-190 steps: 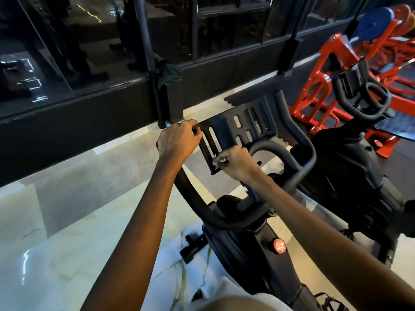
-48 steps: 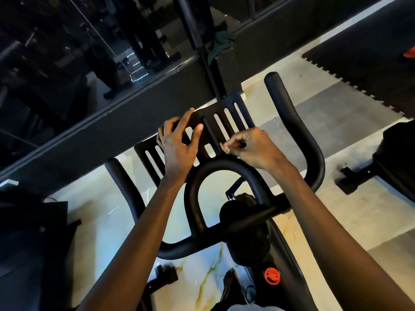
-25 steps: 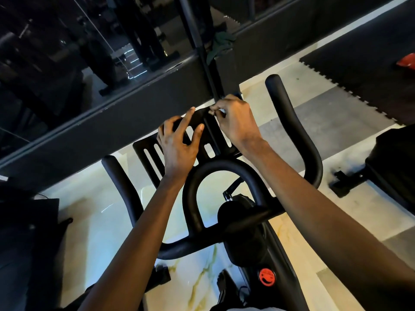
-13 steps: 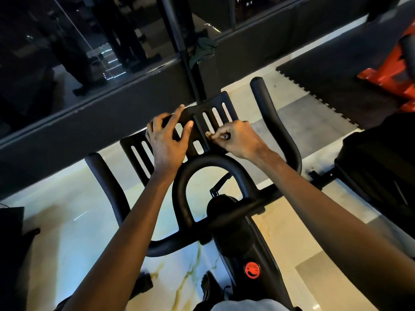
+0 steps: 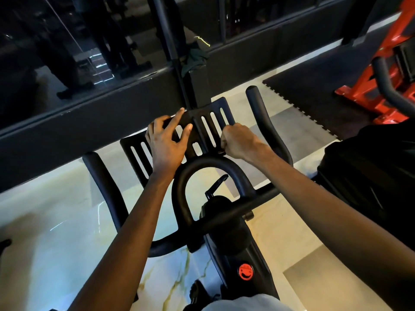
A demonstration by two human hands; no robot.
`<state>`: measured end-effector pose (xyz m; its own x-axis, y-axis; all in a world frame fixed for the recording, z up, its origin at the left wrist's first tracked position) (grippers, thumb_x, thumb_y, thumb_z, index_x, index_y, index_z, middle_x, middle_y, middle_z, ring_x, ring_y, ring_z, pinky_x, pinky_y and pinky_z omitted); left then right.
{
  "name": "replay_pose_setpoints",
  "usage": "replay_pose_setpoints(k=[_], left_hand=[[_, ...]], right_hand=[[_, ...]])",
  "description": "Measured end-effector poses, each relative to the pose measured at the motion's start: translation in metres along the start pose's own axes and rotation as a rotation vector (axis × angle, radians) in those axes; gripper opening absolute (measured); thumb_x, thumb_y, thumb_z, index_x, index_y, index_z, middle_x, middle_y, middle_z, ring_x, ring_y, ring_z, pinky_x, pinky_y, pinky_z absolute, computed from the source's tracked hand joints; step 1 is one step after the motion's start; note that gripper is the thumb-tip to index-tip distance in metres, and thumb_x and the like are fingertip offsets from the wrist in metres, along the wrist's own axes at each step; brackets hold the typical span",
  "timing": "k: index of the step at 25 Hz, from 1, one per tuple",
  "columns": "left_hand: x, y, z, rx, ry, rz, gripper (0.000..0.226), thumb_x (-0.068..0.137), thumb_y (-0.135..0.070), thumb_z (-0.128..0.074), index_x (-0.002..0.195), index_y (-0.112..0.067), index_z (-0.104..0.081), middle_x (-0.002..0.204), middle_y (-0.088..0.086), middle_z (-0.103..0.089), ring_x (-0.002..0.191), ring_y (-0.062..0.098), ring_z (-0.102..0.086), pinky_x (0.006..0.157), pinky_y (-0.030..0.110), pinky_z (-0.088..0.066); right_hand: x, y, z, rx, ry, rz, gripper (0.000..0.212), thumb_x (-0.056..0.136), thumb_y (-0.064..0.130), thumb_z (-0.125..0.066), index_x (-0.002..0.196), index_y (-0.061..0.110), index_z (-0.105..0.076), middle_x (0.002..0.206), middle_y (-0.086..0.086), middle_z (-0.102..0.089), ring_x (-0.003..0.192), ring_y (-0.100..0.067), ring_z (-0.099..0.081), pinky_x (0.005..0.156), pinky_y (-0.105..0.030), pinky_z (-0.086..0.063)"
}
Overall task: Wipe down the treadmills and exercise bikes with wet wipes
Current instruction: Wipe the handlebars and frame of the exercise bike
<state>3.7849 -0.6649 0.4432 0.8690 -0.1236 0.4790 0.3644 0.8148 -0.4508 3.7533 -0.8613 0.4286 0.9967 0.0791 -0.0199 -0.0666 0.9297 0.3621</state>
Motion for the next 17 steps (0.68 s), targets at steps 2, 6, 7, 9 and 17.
replay_pose_setpoints(k=[2, 6, 7, 9, 17], left_hand=[[0.000, 0.000, 0.000, 0.010, -0.010, -0.012, 0.049, 0.098, -0.057, -0.053, 0.144, -0.040, -0.052, 0.131, 0.003, -0.049, 0.126, 0.023, -0.044, 0.113, 0.045, -0.029], [0.000, -0.001, 0.000, 0.013, -0.006, -0.023, 0.049, 0.099, -0.056, -0.053, 0.145, -0.039, -0.052, 0.130, 0.004, -0.049, 0.126, 0.025, -0.044, 0.113, 0.047, -0.031], [0.000, -0.001, 0.000, 0.013, -0.008, -0.021, 0.049, 0.099, -0.056, -0.053, 0.145, -0.040, -0.052, 0.130, 0.005, -0.049, 0.126, 0.025, -0.044, 0.113, 0.047, -0.031], [0.000, 0.000, 0.001, 0.012, -0.013, -0.020, 0.049, 0.099, -0.056, -0.053, 0.144, -0.040, -0.052, 0.130, 0.005, -0.049, 0.126, 0.026, -0.044, 0.112, 0.046, -0.031], [0.002, -0.006, 0.004, 0.150, 0.054, -0.034, 0.052, 0.101, -0.059, -0.043, 0.149, -0.040, -0.044, 0.134, 0.007, -0.050, 0.128, 0.028, -0.044, 0.110, 0.048, -0.036]], right_hand=[[-0.003, -0.003, 0.009, 0.229, 0.030, -0.010, 0.011, 0.085, 0.007, -0.074, 0.092, 0.012, -0.080, 0.094, -0.001, -0.077, 0.083, -0.001, -0.069, 0.077, -0.009, -0.052], [0.010, -0.004, 0.043, 0.305, -0.458, 0.028, 0.019, 0.091, 0.008, -0.067, 0.104, 0.017, -0.078, 0.109, -0.002, -0.072, 0.095, -0.014, -0.068, 0.091, -0.027, -0.054], [0.014, 0.003, 0.040, 0.263, -0.507, 0.050, 0.021, 0.092, 0.008, -0.066, 0.109, 0.016, -0.077, 0.113, -0.004, -0.069, 0.099, -0.019, -0.067, 0.093, -0.029, -0.053], [0.020, 0.020, 0.020, 0.248, -0.507, 0.092, 0.027, 0.092, 0.003, -0.064, 0.115, 0.011, -0.074, 0.118, -0.007, -0.067, 0.105, -0.022, -0.065, 0.097, -0.027, -0.050], [0.035, 0.026, 0.032, -0.056, -0.428, 0.189, 0.038, 0.085, -0.012, -0.055, 0.111, 0.009, -0.073, 0.116, -0.007, -0.063, 0.112, -0.026, -0.054, 0.088, -0.042, -0.055]])
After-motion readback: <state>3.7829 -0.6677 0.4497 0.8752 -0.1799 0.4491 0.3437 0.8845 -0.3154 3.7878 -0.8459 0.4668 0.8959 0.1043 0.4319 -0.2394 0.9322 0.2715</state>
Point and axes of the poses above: each hand's wrist, its own x-axis towards the middle knuckle, its own z-axis out of the back of the hand, y = z × x, the point moved 7 cm from there along x, towards the middle knuckle
